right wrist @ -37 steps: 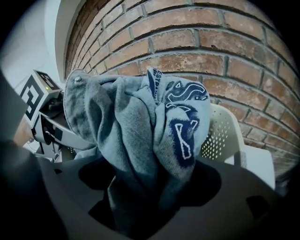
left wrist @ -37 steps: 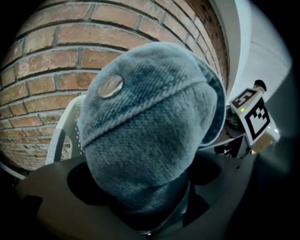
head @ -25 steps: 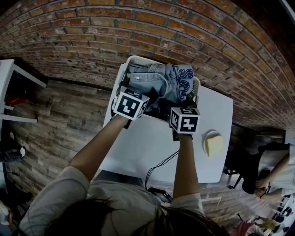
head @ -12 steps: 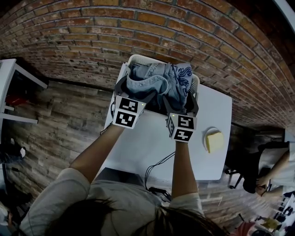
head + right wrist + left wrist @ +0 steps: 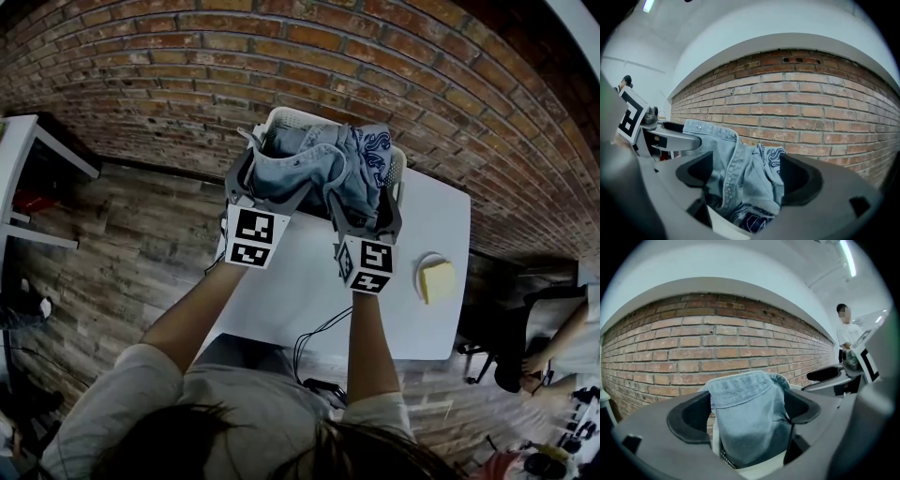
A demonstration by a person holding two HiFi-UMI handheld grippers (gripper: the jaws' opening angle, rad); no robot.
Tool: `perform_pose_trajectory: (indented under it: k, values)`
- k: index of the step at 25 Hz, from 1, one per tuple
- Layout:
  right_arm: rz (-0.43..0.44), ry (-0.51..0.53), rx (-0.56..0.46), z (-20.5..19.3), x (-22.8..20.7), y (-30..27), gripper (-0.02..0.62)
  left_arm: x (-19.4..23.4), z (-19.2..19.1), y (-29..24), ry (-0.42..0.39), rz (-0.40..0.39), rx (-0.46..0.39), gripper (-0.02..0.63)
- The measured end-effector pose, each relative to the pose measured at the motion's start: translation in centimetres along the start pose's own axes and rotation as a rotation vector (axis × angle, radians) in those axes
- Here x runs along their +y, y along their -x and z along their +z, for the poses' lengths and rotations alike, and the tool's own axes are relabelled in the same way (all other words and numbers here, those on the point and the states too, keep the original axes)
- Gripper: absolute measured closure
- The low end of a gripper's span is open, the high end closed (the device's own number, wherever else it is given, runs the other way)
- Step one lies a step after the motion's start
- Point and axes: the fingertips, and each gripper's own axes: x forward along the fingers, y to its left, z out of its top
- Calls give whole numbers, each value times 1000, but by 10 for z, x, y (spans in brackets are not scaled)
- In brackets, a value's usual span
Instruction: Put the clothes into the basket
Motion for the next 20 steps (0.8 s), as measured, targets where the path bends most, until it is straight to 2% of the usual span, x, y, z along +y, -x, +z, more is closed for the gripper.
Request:
perform_pose_trajectory:
  k: [7,10,14,16,18,20]
  values:
    - [18,-1,-22,11,17,15,156,-8,19,23,-70,4,-48,121]
    - [23,2,-30,12,25,21,160,-19,20,29,-69,-23,-52,123]
    - [16,2,-46,17,34,30,198,-27,17,39,-61,-45,-45,129]
    - [3,3,-58,20,35,36,221,-30,15,44,-58,-50,-42,164]
    - [-12,0,-73,24,36,42,286,-32,14,50,-52,-49,-44,258]
    - [-25,-10,-89,28,38,48,308,-35,18,56,-46,-57,-56,354]
